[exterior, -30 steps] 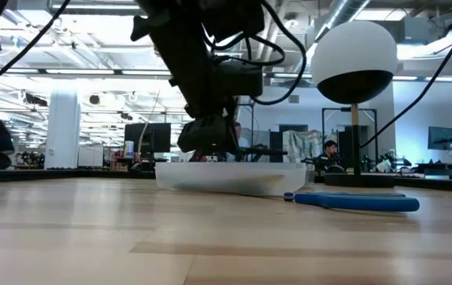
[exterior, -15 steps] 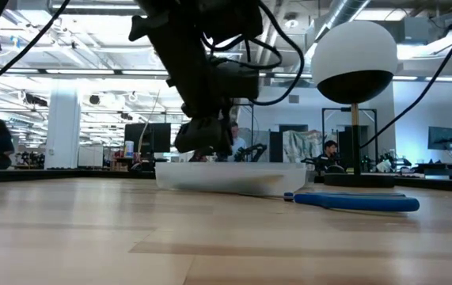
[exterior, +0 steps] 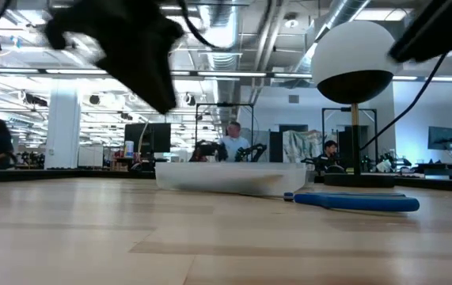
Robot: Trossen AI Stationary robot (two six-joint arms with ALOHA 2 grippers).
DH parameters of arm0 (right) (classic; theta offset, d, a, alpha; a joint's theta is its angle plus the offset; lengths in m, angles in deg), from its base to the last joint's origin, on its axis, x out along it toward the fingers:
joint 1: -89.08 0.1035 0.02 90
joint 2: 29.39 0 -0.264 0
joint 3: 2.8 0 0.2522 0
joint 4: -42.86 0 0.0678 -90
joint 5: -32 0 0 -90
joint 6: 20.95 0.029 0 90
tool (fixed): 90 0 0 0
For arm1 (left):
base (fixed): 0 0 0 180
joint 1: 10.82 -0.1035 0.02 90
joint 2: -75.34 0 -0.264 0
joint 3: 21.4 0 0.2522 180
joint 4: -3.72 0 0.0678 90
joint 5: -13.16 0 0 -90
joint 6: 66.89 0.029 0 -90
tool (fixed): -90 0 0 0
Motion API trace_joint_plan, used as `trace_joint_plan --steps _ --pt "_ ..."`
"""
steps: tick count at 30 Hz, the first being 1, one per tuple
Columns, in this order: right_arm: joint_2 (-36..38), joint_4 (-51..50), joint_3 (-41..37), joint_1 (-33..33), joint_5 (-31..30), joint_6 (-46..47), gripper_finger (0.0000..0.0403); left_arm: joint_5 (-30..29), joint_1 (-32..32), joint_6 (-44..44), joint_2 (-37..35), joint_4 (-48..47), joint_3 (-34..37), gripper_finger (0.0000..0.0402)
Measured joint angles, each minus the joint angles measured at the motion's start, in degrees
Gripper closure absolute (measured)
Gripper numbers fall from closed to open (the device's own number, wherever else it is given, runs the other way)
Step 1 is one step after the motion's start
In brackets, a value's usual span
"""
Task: Pick & place school supplies into a supply box
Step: Put the blue scissors into the gray supply box
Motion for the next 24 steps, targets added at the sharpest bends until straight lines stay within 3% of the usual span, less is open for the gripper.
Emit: trace_joint_plan --steps 4,10,17,24 --pt "0.0 0.6 -1.4 -3.8 3.9 0.3 0.0282 -6.3 8.4 -5.4 -1.0 -0.1 2.4 0.0290" --pt "0.0 0.0 -3.5 -7.4 9.3 1.5 0.0282 -15.1 20.9 -20.8 -1.0 -0.4 6.7 0.0290" --pt "0.0 0.2 -4.3 -8.3 10.8 1.6 0.0282 -18.2 32.5 -44.1 -1.0 -0.3 11.1 0.0290" --pt "0.0 0.4 -6.1 -8.5 12.7 3.0 0.0282 -22.8 38.5 -51.2 -1.0 0.7 11.6 0.0290"
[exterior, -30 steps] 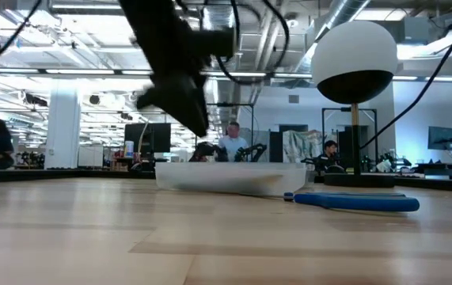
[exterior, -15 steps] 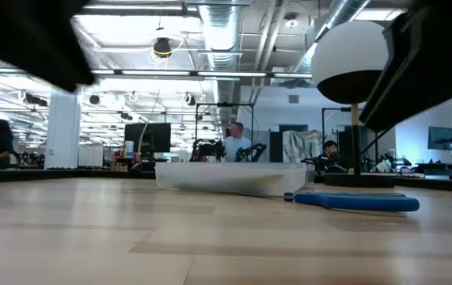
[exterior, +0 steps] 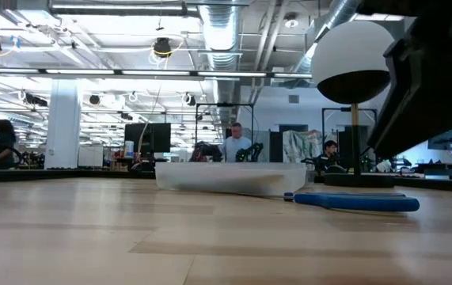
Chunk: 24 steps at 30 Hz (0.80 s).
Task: Pick & place school supplies into a supply box
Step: Put the blue scissors into the gray supply box
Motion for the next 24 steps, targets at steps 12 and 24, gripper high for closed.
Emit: trace_joint_plan --steps 12,24 --pt "0.0 -2.6 -0.2 0.1 -0.8 -1.6 0.0282 -8.8 0.8 2.6 0.0 2.6 0.0 0.0290" --pt "0.2 9.1 -9.2 -2.9 -0.8 -1.5 0.0282 -9.1 0.8 3.8 0.0 3.4 0.0 0.0290"
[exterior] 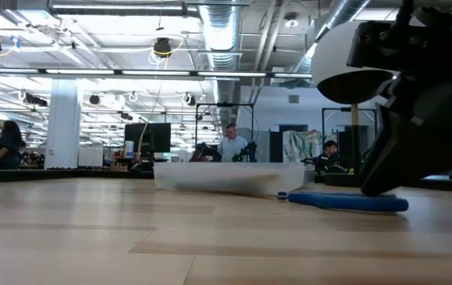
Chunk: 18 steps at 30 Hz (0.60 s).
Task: Pick & place school supplies into a supply box
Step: Put the blue scissors into the gray supply box
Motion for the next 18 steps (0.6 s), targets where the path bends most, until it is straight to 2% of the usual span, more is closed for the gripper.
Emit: trace_joint_plan --steps 6,13,18 --pt "0.2 0.0 0.1 -0.7 3.8 0.1 0.0282 -2.7 0.0 1.3 0.0 0.0 0.0 0.0290" --pt "0.7 0.5 0.0 -0.4 5.6 1.1 0.0282 -2.5 0.0 1.3 0.0 0.3 0.0 0.0290" --pt "1.4 0.8 0.2 0.0 11.2 1.0 0.0282 -2.4 0.0 1.2 0.0 0.4 0.0 0.0290"
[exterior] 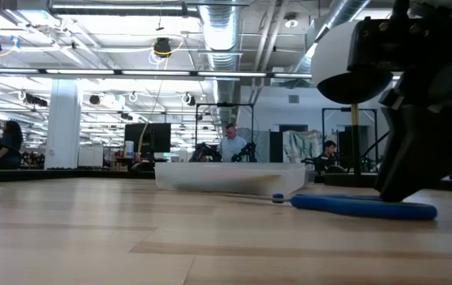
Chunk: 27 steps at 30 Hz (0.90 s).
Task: Pick & place school supplies into a supply box
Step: Put the blue scissors into the gray supply box
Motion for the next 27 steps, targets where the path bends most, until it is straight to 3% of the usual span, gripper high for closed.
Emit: trace_joint_plan --steps 8,20,27 --pt "0.3 0.7 0.0 2.4 3.4 -2.0 0.0282 0.6 0.0 -0.7 0.0 0.1 0.0 0.0290" --pt "5.5 1.7 -0.4 6.3 -3.0 -10.2 0.0282 0.2 -0.1 -0.7 0.0 0.0 0.0 0.0290" --pt "2.1 10.8 -0.2 5.4 -1.1 -27.5 0.0282 0.2 -0.6 -0.7 0.0 0.0 0.0 0.0290"
